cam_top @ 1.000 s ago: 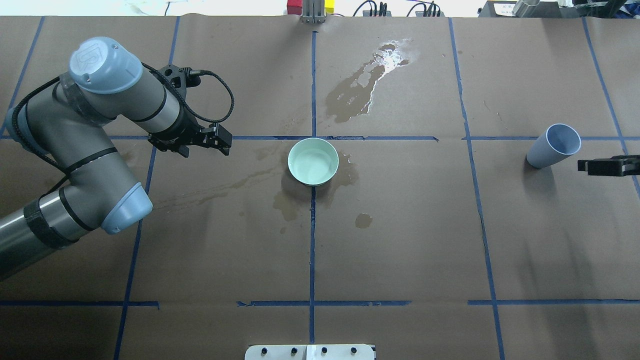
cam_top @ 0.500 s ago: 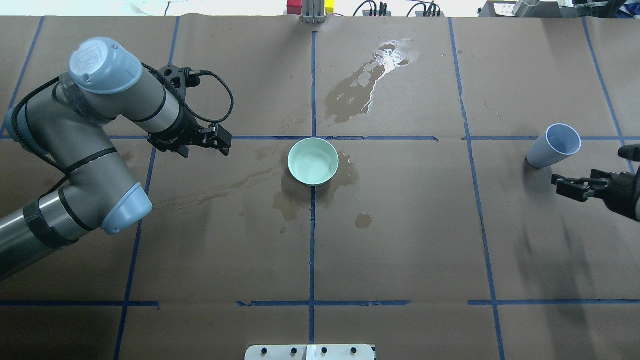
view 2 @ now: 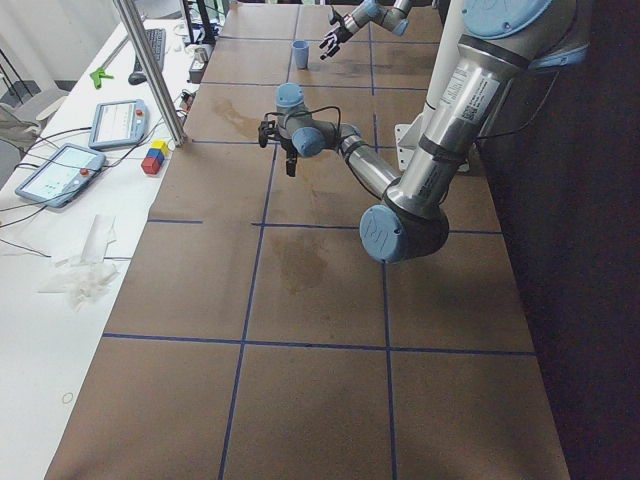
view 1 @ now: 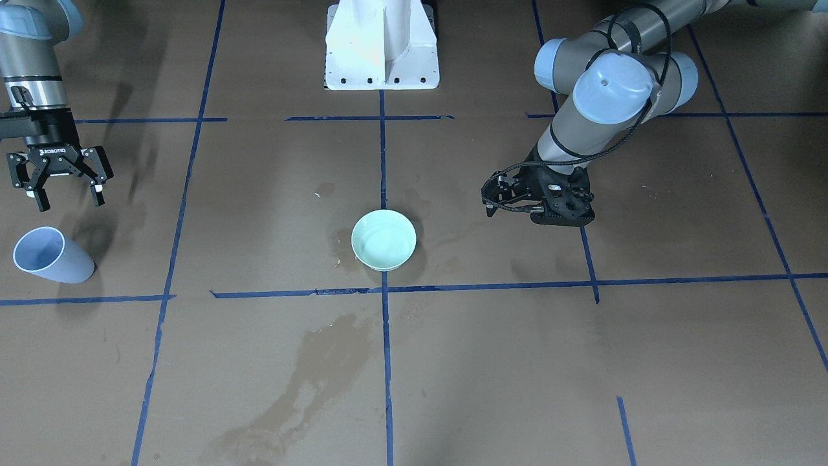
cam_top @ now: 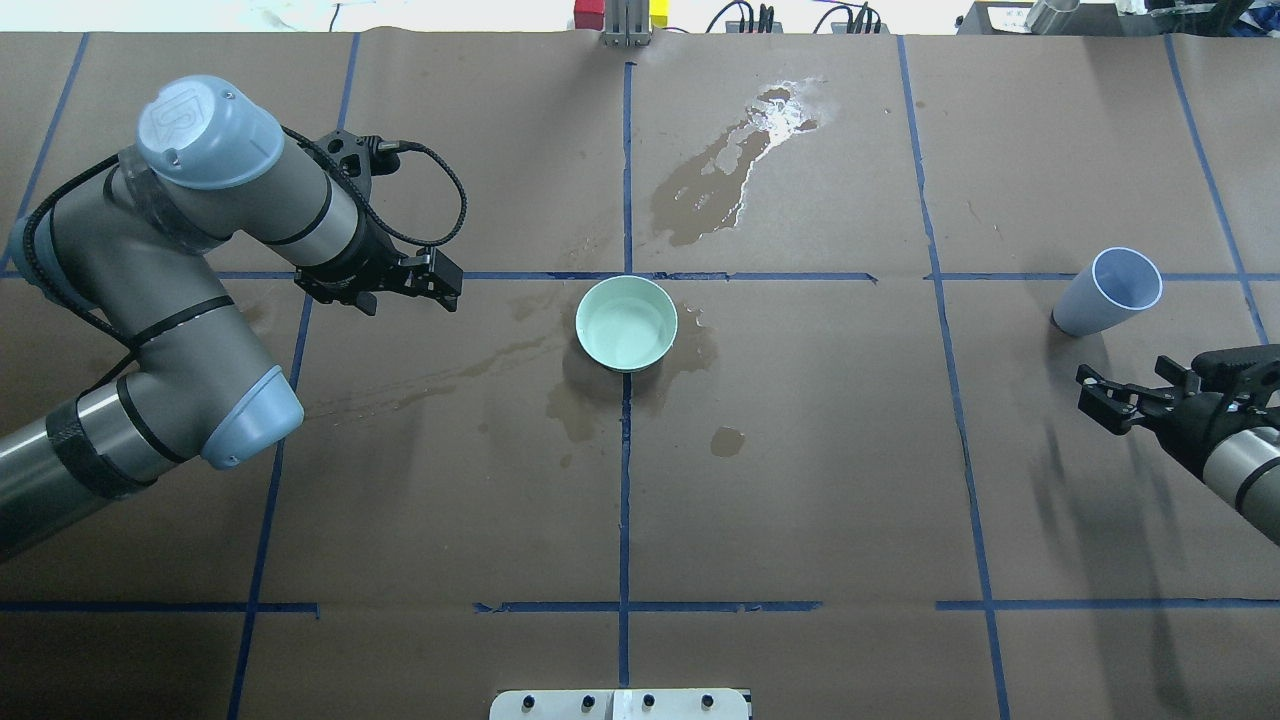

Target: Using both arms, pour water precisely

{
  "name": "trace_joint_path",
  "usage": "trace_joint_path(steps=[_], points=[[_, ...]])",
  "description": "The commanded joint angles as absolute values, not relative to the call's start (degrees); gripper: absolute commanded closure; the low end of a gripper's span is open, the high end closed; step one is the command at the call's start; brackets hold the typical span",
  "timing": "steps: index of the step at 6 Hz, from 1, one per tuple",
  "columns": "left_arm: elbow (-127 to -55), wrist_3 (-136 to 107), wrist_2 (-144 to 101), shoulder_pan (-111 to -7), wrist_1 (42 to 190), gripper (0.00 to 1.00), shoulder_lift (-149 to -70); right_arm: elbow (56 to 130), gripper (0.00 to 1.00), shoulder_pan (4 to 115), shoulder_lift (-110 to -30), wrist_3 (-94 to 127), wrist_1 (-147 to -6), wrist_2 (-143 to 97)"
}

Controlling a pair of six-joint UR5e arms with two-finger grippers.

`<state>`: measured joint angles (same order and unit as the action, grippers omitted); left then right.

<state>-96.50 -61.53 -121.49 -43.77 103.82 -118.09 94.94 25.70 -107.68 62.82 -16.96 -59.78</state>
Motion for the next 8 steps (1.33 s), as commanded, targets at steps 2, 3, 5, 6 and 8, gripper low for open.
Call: trace_joint_path(steps=[2,3,5,6,8], points=[[-96.4,-61.5,-121.5,-43.7,103.9,0.0,-118.0,86.7,0.01,25.0,-102.0,62.0,-13.4,-56.2],[-96.3,-61.5,-121.5,-43.6,103.9,0.0,-118.0,86.6,0.01,25.3,-102.1,61.8,-13.4,-56.2],[-96.4,-61.5,-121.5,-43.5,103.9,0.0,-118.1,86.5,0.01,29.6,-101.2,57.4,-13.5,-56.6],[-96.3,-61.5,-121.5,-43.4,103.9,0.0,-118.1,86.0,0.01,31.0,-100.6,57.3,-13.6,-56.9],[-96.4,-61.5,-121.5,-43.4,103.9,0.0,-118.1,82.2,0.0,32.5,-96.0,57.3,-13.5,-57.0]])
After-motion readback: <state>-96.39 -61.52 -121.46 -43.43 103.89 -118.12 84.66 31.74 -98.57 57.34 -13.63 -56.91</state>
